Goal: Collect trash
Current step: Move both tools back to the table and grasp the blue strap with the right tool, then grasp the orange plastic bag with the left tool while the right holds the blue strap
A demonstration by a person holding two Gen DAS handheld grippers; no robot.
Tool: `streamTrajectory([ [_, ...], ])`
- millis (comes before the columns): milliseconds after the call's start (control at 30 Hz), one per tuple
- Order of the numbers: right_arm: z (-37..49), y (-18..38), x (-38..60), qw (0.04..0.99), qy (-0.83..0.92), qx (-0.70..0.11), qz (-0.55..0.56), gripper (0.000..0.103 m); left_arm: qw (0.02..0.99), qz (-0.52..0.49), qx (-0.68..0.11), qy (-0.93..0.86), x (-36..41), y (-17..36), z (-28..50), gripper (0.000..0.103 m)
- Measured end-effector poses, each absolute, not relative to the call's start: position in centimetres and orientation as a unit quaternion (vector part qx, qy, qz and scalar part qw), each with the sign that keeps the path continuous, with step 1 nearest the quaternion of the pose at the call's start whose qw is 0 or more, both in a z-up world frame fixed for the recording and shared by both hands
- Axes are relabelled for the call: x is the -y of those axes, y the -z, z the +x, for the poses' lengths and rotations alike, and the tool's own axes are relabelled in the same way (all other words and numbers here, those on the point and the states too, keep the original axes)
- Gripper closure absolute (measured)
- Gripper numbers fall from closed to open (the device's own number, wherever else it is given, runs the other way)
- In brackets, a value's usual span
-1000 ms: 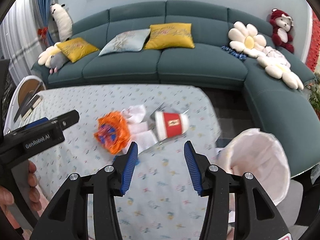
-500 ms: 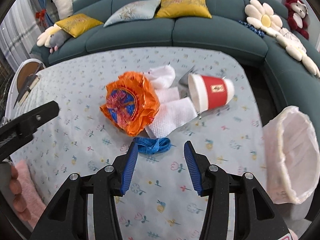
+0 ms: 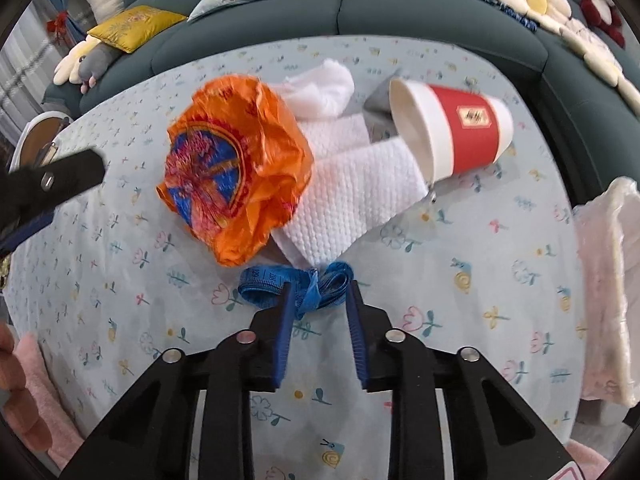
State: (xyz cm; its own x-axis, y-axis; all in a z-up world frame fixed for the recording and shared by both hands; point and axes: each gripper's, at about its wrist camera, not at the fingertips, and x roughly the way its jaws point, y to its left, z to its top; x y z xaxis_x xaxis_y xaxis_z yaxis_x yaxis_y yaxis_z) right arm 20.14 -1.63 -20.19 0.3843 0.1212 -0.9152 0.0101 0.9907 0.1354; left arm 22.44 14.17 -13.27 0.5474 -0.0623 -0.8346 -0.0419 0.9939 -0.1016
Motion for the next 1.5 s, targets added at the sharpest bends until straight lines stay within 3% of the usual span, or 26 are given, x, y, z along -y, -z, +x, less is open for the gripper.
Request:
streamTrajectory([
  [100,20.0,20.6,1.7,0.831,-0.038,-0.551,0.064,0.084,0.874,-0.054,-0.483,0.018,-13.3,14.0,23.5,0.017],
  [200,19.9,20.8,2.0,0.829,-0.045,-0.554,0.069,0.096,0.868,-0.056,-0.492,0.032,-12.4,14.8,24.6,0.023],
  [467,18.8,19.2,3.7,0.839,-0.046,-0.535,0.09,0.098,0.857,-0.041,-0.51,0.061,-9.5,16.2,26.7,0.033],
  [533,18.5,18.6,4.4,0.841,-0.044,-0.531,0.092,0.098,0.852,-0.046,-0.517,0.064,-9.2,16.6,27.0,0.041],
  [700,18.5,17.6,5.6,0.844,-0.038,-0.526,0.099,0.098,0.842,-0.051,-0.532,0.07,-8.7,17.4,27.2,0.083],
  [800,18.5,16.8,6.0,0.847,-0.039,-0.52,0.102,0.098,0.846,-0.042,-0.525,0.081,-8.0,16.9,26.6,0.091],
  [1500,15.2,7.3,13.7,0.899,-0.004,-0.421,0.12,0.098,0.889,-0.034,-0.43,0.155,-1.9,5.4,21.0,0.094],
])
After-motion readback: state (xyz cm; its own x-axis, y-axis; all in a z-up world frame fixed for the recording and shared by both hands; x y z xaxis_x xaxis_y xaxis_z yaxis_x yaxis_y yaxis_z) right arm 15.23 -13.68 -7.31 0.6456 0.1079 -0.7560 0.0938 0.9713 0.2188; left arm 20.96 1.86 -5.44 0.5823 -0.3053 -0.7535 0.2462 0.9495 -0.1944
